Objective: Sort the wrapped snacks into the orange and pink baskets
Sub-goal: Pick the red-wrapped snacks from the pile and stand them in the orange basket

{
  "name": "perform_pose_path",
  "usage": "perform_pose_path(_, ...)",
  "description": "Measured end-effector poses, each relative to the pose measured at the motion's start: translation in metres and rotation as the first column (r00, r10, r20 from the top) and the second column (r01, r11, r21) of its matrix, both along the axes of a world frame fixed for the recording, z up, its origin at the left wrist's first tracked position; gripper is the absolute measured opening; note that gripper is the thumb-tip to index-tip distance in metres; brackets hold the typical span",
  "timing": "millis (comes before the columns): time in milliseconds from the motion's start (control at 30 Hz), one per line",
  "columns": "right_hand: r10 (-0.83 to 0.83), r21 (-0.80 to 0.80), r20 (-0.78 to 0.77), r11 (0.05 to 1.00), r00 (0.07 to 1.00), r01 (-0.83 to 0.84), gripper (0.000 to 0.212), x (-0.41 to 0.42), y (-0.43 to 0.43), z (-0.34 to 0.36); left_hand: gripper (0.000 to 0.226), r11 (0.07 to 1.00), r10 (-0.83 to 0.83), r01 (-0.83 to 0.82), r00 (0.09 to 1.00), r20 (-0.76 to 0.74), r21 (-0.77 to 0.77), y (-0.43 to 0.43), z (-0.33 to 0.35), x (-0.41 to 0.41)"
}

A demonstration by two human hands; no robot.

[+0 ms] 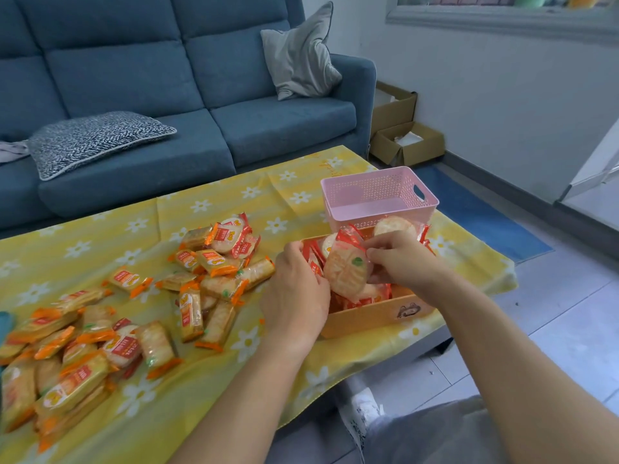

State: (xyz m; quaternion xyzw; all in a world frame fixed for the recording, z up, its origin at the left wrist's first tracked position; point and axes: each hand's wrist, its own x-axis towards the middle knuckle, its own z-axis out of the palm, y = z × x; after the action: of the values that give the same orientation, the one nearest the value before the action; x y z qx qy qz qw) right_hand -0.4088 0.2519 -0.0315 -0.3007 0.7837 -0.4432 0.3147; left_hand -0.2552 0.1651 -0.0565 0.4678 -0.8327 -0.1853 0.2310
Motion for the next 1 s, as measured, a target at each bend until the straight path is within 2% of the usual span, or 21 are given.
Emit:
perform_pose_path(133,0.086,0.035,-0.042,0.996,0.995,-0.085,0.019,0.021,-0.007,-0.006,0.051,0.996,-0.068,0.065,0.997,0.045,0.057,0.006,0.002,-0.009)
perform_pose_path(200,0.128,0.084,-0.133,0.990,0.983,-0.117,0.017,0.029,-0.012,-0.012,0.042,0.989,-0.103,0.094,0.992,0.074,0.116,0.004,-0.002,-0.013)
perform_pose_path(267,0.173,0.157,-0.251,0.978,0.952,-0.136,0.018,0.032,-0.015,-0.016,0.030,0.968,-0.084,0.091,0.996,-0.040,0.234,-0.003,-0.006,-0.011)
perform_pose_path(333,0.183,0.186,-0.242,0.973,0.953,-0.139,0.018,0.033,-0.018,-0.019,0.028,0.937,-0.089,0.159,0.970,-0.227,0.310,-0.012,-0.010,-0.008)
perform_pose_path(433,0.198,0.197,-0.236,0.968,0.951,-0.153,0.019,0.035,-0.022,-0.024,0.031,0.937,-0.175,0.253,0.936,-0.304,0.242,-0.020,-0.013,-0.001)
perform_pose_path(500,0.314,0.262,-0.287,0.934,0.905,-0.241,0.022,0.032,-0.025,-0.024,0.041,0.929,-0.287,0.322,0.937,-0.198,0.181,-0.023,-0.019,0.001)
perform_pose_path(567,0.399,0.341,-0.340,0.896,0.851,-0.284,0.027,0.024,-0.024,-0.017,0.037,0.923,-0.369,0.365,0.929,0.013,0.122,-0.023,-0.028,0.002)
perform_pose_path(700,0.279,0.311,-0.507,0.941,0.815,-0.129,0.030,-0.001,-0.013,-0.005,0.035,0.949,-0.315,0.309,0.932,0.179,0.058,-0.026,-0.039,0.002)
perform_pose_path(800,0.445,0.496,-0.472,0.848,0.761,-0.188,0.025,-0.003,-0.005,-0.010,0.037,0.949,-0.316,0.307,0.910,0.270,0.074,-0.026,-0.041,-0.002)
perform_pose_path(867,0.478,0.565,-0.463,0.808,0.746,-0.167,0.025,0.000,-0.007,-0.014,0.038,0.933,-0.353,0.327,0.912,0.209,0.148,-0.027,-0.042,-0.003)
perform_pose_path(1000,0.481,0.600,-0.572,0.798,0.665,-0.061,0.022,0.003,-0.018,-0.021,0.032,0.873,-0.309,0.372,0.923,-0.231,0.316,-0.032,-0.042,0.000)
